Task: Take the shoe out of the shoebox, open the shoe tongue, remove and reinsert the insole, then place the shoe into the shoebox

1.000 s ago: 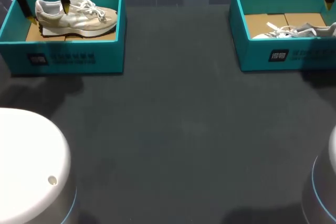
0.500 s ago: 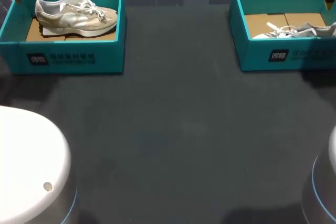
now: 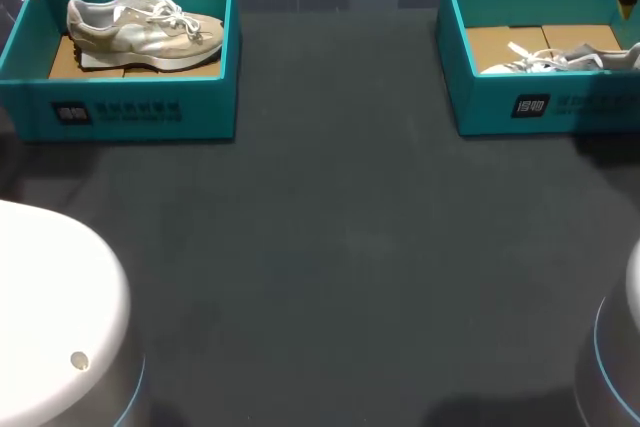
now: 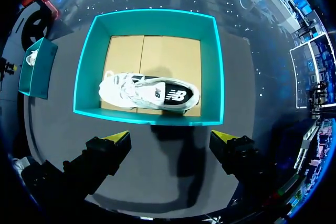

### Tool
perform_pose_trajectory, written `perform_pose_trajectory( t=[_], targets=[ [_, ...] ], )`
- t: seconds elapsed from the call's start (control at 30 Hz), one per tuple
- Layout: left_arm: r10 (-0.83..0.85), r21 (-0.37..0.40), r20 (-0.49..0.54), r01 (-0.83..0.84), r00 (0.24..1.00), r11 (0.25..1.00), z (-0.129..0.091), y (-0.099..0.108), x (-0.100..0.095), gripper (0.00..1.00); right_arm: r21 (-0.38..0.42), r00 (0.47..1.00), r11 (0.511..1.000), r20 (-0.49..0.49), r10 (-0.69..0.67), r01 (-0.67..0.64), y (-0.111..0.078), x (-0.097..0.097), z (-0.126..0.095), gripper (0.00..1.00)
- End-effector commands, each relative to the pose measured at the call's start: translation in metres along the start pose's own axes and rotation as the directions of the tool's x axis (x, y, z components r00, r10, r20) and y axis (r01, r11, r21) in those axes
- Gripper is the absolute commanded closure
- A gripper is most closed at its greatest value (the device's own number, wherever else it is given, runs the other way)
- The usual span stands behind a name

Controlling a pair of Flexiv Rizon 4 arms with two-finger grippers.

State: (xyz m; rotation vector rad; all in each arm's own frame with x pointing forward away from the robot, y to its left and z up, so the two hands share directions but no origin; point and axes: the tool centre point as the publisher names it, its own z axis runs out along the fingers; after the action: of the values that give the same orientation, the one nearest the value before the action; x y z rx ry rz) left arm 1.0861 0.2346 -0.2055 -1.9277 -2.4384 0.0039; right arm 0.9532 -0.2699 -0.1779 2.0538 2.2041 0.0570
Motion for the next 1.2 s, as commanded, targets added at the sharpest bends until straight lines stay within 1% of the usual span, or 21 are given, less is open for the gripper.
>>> perform_pose_trajectory(
  t=[0.03, 0.13, 0.17, 0.2, 0.23, 0.6, 0.67, 0.73, 0.87, 1.1, 1.13, 1.2],
  targets=[
    [0.007, 0.019, -0.016, -0.007, 1.0, 1.0, 0.009, 0.032, 0.008, 0.0, -0.001, 1.0, 1.0, 0.001, 0.0, 0.0, -0.001, 0.0, 0.0, 0.0],
    [0.008, 0.006, -0.026, -0.008, 1.0, 1.0, 0.016, 0.05, 0.012, 0.0, -0.001, 1.0, 1.0, 0.001, 0.0, 0.0, -0.001, 0.0, 0.0, 0.0],
    [0.033, -0.007, -0.017, -0.033, 0.999, 0.999, 0.019, 0.056, 0.013, 0.0, -0.001, 1.0, 1.0, 0.001, 0.0, 0.0, -0.001, 0.0, 0.0, 0.0],
    [0.076, -0.015, -0.001, -0.076, 0.997, 0.997, 0.022, 0.06, 0.014, 0.0, -0.001, 1.0, 1.0, 0.001, 0.0, 0.0, -0.001, 0.0, 0.0, 0.0],
    [0.166, -0.007, -0.015, -0.166, 0.986, 0.986, 0.029, 0.069, 0.015, 0.0, -0.001, 1.0, 1.0, 0.001, 0.0, 0.0, -0.001, 0.0, 0.0, 0.0],
    [0.166, -0.007, -0.015, -0.166, 0.986, 0.986, 0.029, 0.069, 0.015, 0.0, -0.001, 1.0, 1.0, 0.001, 0.0, 0.0, -0.001, 0.0, 0.0, 0.0],
    [0.216, -0.004, -0.001, -0.216, 0.976, 0.976, 0.038, 0.071, 0.013, 0.0, -0.001, 1.0, 1.0, 0.001, 0.0, 0.0, -0.001, 0.0, 0.0, 0.0],
    [0.221, -0.033, 0.007, -0.221, 0.975, 0.975, 0.048, 0.075, 0.011, 0.0, -0.001, 1.0, 1.0, 0.001, 0.0, 0.0, -0.001, 0.0, 0.0, 0.0],
    [0.214, -0.042, 0.011, -0.213, 0.977, 0.976, 0.065, 0.084, 0.009, 0.0, -0.001, 1.0, 1.0, 0.001, 0.0, 0.0, -0.001, 0.0, 0.0, 0.0],
    [0.202, -0.068, -0.021, -0.203, 0.979, 0.977, 0.088, 0.095, 0.008, 0.0, -0.001, 1.0, 1.0, 0.001, 0.0, 0.0, -0.001, 0.0, 0.0, 0.0],
    [0.196, -0.083, -0.021, -0.197, 0.98, 0.977, 0.091, 0.097, 0.007, 0.0, -0.001, 1.0, 1.0, 0.001, 0.0, 0.0, -0.001, 0.0, 0.0, 0.0],
    [0.193, -0.077, -0.025, -0.195, 0.981, 0.978, 0.096, 0.101, 0.005, 0.0, -0.001, 1.0, 1.0, 0.001, 0.0, 0.0, -0.001, 0.0, 0.0, 0.0]
  ],
)
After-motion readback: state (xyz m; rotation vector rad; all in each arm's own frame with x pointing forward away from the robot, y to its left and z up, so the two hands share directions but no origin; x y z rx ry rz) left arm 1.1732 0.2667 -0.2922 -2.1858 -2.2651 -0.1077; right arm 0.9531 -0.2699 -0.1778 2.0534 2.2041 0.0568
